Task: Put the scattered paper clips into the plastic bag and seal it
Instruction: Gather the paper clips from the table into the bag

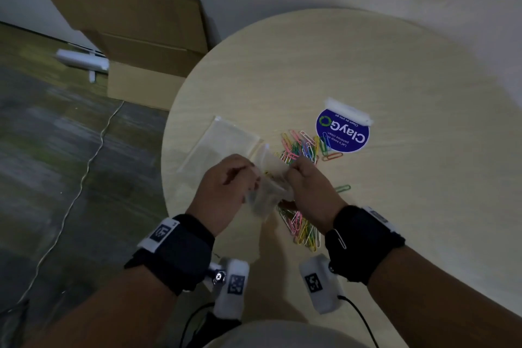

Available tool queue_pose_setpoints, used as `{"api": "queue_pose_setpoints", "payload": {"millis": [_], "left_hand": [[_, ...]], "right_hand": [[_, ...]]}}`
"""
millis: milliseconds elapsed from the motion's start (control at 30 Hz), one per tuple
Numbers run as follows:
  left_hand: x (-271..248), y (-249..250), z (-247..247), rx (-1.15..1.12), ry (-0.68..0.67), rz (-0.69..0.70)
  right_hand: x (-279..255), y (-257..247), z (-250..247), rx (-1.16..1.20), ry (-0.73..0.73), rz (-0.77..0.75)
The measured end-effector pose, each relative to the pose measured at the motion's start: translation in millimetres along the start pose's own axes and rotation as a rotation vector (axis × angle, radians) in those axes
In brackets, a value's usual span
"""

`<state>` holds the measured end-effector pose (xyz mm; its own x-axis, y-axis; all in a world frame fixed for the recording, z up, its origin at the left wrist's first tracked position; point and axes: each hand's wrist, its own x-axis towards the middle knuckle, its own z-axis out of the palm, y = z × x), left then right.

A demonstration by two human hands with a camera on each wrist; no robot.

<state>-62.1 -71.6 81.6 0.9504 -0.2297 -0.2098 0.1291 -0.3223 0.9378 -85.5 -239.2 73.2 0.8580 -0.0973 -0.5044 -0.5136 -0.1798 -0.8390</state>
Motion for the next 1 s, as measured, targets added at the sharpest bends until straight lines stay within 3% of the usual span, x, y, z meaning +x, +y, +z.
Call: {"api": "queue_pose_setpoints", "payload": {"millis": [67,200,367,400,467,500,567,633,767,933,1000], "left_hand": [[-0.7,-19.4,-0.2,0.104,0.041,0.034],[8.4,-55.5,3.5,0.577,-0.144,-0.026],[14.8,-71.0,2.1,0.638,-0.143,-0.082],[14.8,-72.1,-0.6,0.633,-0.128,-0.087],[13.3,-73.3,-6.2,0.624,-0.111,-0.092],[12.1,-73.3,-8.4,0.613,-0.113,-0.087],[10.6,-72.1,-11.3,0.585,-0.132,-0.082],[9.6,-70.9,-10.8,0.583,-0.134,-0.079],[10.5,-72.5,-8.1,0.62,-0.129,-0.097],[9.7,-70.7,-5.9,0.656,-0.134,-0.087],[9.1,-68.9,-4.7,0.675,-0.131,-0.084]], "right_hand": [[3.5,1.5,-0.4,0.11,-0.02,0.027],[10.1,7.2,-0.5,0.111,-0.019,0.044],[20.7,6.4,-11.8,0.181,-0.139,0.122],[29.9,6.4,-21.0,0.119,-0.078,0.093],[57.7,14.2,-45.0,-0.209,0.182,0.046],[70.5,18.3,-56.4,-0.398,0.309,0.077],[91.2,27.8,-67.0,-0.642,0.399,0.186],[99.7,32.0,-59.8,-0.824,0.372,0.208],[98.6,36.8,-35.8,-1.063,0.314,0.045],[88.3,46.6,-37.5,-1.038,0.222,-0.131],[82.0,47.9,-39.5,-0.965,0.202,-0.134]]}}
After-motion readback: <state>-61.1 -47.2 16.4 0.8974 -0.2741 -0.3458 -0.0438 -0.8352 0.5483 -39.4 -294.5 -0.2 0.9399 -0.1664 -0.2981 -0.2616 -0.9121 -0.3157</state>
